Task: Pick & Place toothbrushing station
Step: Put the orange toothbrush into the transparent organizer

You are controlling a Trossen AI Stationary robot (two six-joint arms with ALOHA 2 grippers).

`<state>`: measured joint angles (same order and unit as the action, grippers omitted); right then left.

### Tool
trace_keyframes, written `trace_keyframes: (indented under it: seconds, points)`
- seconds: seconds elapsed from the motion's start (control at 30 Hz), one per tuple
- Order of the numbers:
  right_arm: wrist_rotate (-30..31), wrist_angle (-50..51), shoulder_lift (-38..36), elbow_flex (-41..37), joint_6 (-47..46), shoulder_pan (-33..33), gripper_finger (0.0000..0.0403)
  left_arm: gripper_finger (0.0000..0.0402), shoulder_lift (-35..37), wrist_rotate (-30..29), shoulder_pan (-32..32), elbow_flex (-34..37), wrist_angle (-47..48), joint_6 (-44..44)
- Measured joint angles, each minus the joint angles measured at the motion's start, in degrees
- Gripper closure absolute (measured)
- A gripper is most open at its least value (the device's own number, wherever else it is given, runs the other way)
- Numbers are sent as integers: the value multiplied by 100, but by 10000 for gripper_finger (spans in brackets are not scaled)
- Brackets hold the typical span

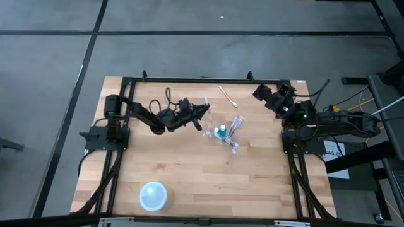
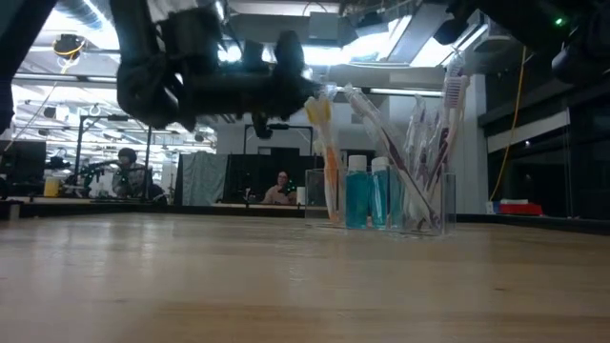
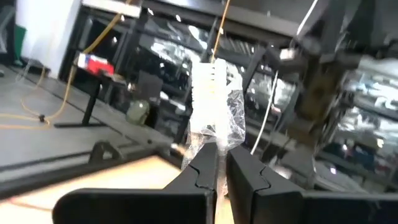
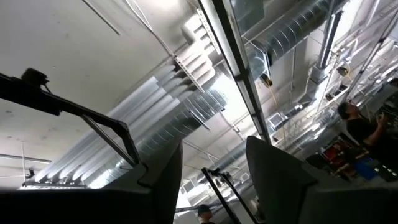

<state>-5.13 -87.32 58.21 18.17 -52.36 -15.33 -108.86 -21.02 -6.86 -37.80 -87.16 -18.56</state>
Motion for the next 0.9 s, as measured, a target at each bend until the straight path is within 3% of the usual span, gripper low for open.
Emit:
trace_keyframes:
  seconds: [0.27,0.67,0.9]
  points:
    - [19,4,-414,0,48,0,225,384,-320,125,111,-53,676,-44]
    - [-97,132,-618,2,349,-4,225,233,-146,83,130,-44,726,115]
    - [-348,124,-626,4,242,-170,225,189,-149,121,134,-44,1340,194]
